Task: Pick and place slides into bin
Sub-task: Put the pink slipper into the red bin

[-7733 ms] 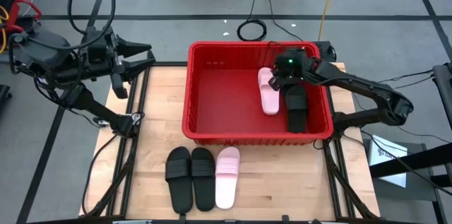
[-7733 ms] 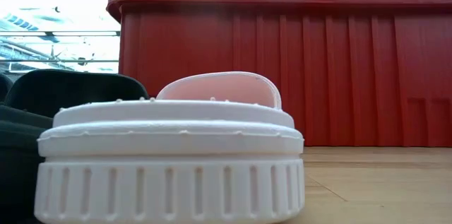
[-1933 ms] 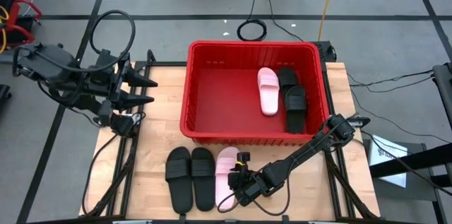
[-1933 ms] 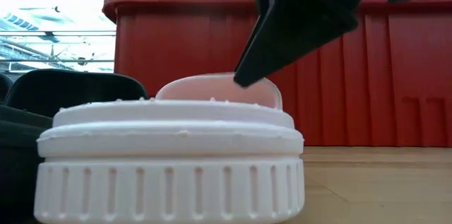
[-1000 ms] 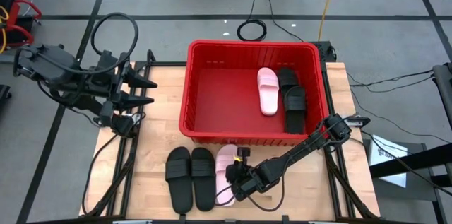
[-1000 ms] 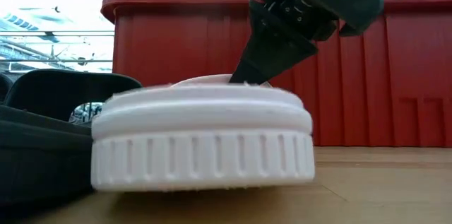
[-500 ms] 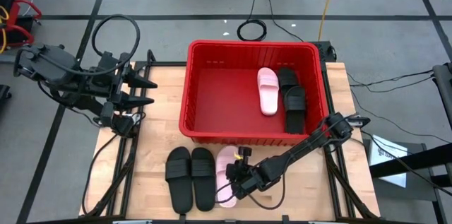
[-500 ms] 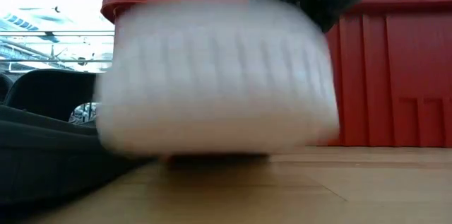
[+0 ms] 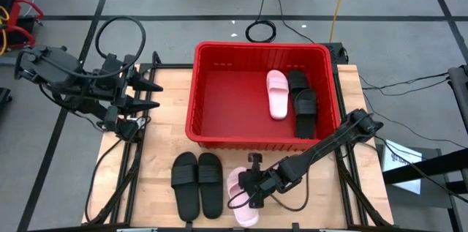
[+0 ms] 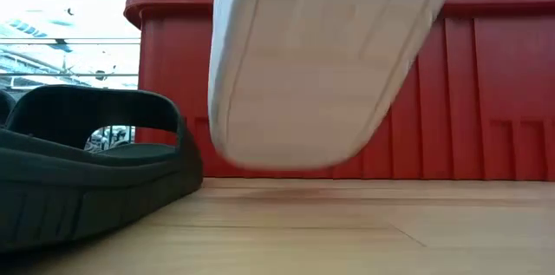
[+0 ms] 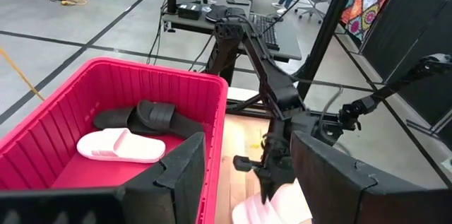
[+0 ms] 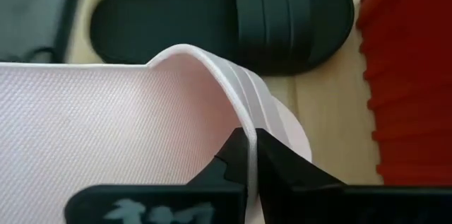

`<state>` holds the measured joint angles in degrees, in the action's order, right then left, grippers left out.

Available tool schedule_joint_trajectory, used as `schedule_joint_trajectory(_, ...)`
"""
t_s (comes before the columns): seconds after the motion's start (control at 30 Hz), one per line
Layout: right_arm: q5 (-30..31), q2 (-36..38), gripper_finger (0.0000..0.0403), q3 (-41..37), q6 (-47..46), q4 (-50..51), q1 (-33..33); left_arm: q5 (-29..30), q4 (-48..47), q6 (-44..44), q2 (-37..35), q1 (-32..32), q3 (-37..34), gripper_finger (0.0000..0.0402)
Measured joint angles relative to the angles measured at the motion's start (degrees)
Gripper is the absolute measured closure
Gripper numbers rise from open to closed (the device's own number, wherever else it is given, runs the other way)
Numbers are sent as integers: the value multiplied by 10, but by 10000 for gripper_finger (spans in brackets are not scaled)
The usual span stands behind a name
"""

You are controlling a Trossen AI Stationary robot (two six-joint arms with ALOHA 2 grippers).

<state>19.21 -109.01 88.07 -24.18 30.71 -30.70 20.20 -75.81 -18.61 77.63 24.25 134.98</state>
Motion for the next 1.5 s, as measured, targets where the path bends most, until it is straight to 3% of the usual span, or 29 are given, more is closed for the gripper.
schedule_joint_trajectory(0.5, -95, 128, 402, 0, 1, -37, 19, 11, 1, 2, 0, 0, 0, 197)
schedule_joint_trajectory(0.9, -179, 159, 402, 0, 68, -262, 72, 53, 4, 3, 0, 0, 0, 197)
schedule_joint_trajectory(1.23, -181, 159, 401, 0, 123, -412, 119, 58, 7, 14, 0, 0, 0, 197)
schedule_joint_trajectory(1.4, -175, 159, 400, 0, 125, -427, 160, 84, 30, 55, 0, 0, 0, 197)
schedule_joint_trajectory(1.5, -141, 159, 400, 0, 114, -431, 189, 117, 51, 80, 0, -6, 0, 197)
